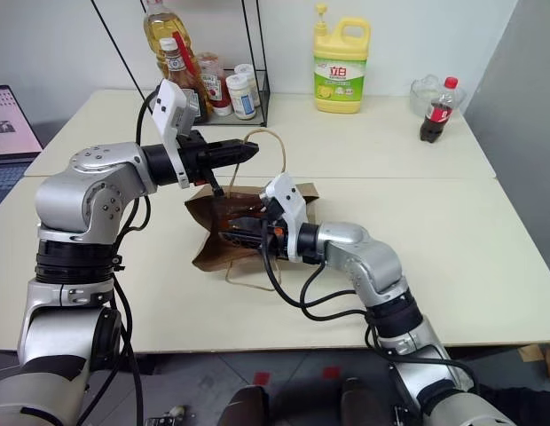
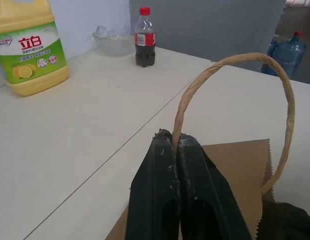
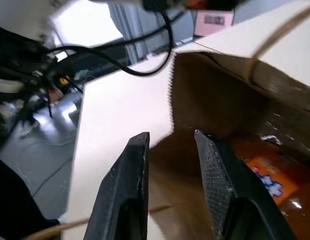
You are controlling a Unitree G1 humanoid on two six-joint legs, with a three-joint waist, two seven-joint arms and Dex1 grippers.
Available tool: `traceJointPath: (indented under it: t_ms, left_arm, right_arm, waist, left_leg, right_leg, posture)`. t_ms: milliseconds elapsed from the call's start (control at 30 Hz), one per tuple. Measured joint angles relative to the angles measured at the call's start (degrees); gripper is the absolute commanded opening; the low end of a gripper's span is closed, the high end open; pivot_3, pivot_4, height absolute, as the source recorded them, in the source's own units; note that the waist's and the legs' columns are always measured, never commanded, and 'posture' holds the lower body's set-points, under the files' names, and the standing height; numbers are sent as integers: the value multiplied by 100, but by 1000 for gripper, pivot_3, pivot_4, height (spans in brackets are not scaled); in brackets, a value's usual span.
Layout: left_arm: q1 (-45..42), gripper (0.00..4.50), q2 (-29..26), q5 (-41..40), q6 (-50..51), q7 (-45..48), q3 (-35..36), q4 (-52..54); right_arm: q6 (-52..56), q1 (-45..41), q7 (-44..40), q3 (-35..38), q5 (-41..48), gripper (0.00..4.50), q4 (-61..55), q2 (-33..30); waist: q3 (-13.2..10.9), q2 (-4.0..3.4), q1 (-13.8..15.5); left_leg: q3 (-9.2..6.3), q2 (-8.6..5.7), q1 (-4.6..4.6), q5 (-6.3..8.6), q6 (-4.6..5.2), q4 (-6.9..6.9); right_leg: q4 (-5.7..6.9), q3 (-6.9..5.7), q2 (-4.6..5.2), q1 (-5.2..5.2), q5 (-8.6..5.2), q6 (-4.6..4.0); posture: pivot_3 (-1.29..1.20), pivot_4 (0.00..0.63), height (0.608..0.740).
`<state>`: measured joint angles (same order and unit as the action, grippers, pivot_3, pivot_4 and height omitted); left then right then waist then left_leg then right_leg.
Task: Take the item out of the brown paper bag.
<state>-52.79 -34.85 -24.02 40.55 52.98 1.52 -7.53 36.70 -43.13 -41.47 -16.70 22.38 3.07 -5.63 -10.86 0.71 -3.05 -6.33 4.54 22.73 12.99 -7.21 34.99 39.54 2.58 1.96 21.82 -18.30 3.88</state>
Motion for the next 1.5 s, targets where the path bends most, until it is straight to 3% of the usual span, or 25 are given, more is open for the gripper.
traceJointPath:
  t_ms: [300, 400, 600, 633, 933, 1200, 1300, 1400, 1500]
  left_arm:
    - [39, 0, 4, -13, 53, -76, 0, 121]
    - [51, 0, 4, -25, 66, -106, 1, 128]
    - [95, 0, 26, -62, 81, -108, 1, 146]
    - [98, 0, 26, -65, 81, -105, 1, 158]
    - [131, 0, 33, -81, 95, -103, 0, 284]
    - [217, 0, 46, -81, 95, -124, -3, 307]
    - [217, 0, 63, -81, 94, -171, -3, 310]
    - [225, 0, 75, -81, 92, -222, -3, 312]
    - [236, 0, 76, -81, 82, -231, -2, 312]
  right_arm:
    - [-710, -530, 472, -403, -1309, 1492, 871, -2]
    - [-1123, -556, 445, -831, -1906, 2080, 871, -292]
    - [-1555, -554, 173, -1315, -2620, 4313, 870, -654]
    - [-1590, -554, 153, -1366, -2704, 4450, 870, -666]
    - [-2448, -695, 284, -1808, -3840, 4450, 1614, -910]
    - [-3156, -878, 446, -1856, -4393, 4450, 2284, -757]
    - [-3371, -978, 486, -1840, -4465, 3886, 2552, -701]
    - [-3535, -978, 531, -1805, -4490, 2914, 2717, -691]
    - [-3633, -973, 520, -1757, -4493, 2902, 2754, -712]
  waist:
    - [0, 0, -16]
    - [0, 0, -13]
    - [0, 0, -21]
    - [0, 0, -21]
    - [0, 0, -22]
    - [1, 2, -24]
    - [2, 3, -23]
    - [2, 3, -22]
    - [2, 3, -22]
  left_leg:
    - [1, 0, 13, -2, -3, 0]
    - [2, 0, 14, -2, -3, 0]
    - [2, 0, 14, -2, -3, 0]
    - [2, 0, 15, -2, -3, 0]
    - [2, 0, 14, -2, -3, 0]
    - [2, 0, 2, -5, -4, 2]
    - [2, 0, -2, -6, 1, 2]
    - [2, 0, -1, -7, 1, 2]
    - [1, 0, 0, -15, -13, 2]
  right_leg:
    - [5, 2, 0, 17, 0, 0]
    - [4, 2, 0, 17, 0, 0]
    - [5, 2, 0, 19, 0, 0]
    - [5, 3, 0, 19, 0, 0]
    - [5, 3, 0, 19, 0, 0]
    - [27, 6, 0, 17, 0, 0]
    - [36, 6, 0, 16, 0, 0]
    - [36, 6, 0, 16, 0, 0]
    - [36, 5, 0, 16, 0, 0]
  posture:
    - [0, 150, 740]
    - [0, 150, 740]
    - [0, 150, 740]
    - [0, 150, 740]
    - [0, 150, 740]
    - [0, 150, 740]
    - [0, 150, 740]
    - [0, 150, 740]
    - [0, 150, 740]
